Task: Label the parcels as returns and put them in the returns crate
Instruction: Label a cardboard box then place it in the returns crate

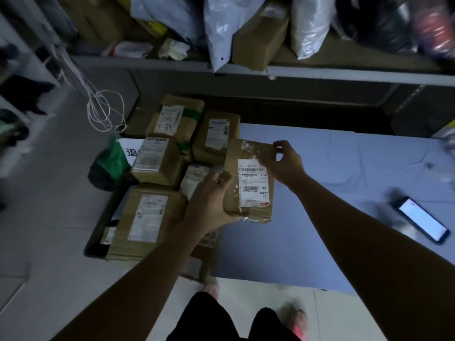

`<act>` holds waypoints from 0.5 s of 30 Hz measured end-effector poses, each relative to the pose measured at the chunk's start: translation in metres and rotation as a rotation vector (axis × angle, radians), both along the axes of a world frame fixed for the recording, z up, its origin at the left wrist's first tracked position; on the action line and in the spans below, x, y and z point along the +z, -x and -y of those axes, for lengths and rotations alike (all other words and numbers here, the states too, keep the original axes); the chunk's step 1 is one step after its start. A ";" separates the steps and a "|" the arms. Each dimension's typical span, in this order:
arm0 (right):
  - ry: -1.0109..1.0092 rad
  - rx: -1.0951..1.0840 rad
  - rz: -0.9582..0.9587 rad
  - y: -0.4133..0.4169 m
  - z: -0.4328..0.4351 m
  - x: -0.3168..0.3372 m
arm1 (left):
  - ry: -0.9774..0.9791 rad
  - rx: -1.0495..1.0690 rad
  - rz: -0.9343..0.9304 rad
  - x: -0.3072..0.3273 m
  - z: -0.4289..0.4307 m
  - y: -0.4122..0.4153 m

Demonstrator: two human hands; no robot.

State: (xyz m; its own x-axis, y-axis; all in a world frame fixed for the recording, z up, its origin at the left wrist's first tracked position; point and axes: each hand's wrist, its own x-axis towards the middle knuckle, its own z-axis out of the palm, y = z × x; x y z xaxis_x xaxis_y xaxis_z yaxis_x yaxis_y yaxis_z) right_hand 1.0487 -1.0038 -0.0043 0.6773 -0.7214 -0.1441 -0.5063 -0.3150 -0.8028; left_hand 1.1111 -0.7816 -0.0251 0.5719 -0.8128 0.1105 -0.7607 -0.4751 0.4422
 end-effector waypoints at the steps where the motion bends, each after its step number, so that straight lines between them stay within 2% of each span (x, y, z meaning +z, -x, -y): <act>1: -0.003 -0.002 0.013 0.013 0.013 0.003 | -0.003 0.003 0.007 0.003 0.013 0.011; 3: -0.048 -0.017 0.038 0.044 0.042 0.007 | 0.013 0.011 0.018 0.007 0.040 0.037; 7: -0.098 -0.006 0.045 0.113 0.108 0.009 | 0.047 0.009 -0.095 0.003 0.096 0.096; 15: -0.254 -0.012 -0.092 0.218 0.193 -0.039 | 0.032 -0.082 -0.216 -0.038 0.178 0.185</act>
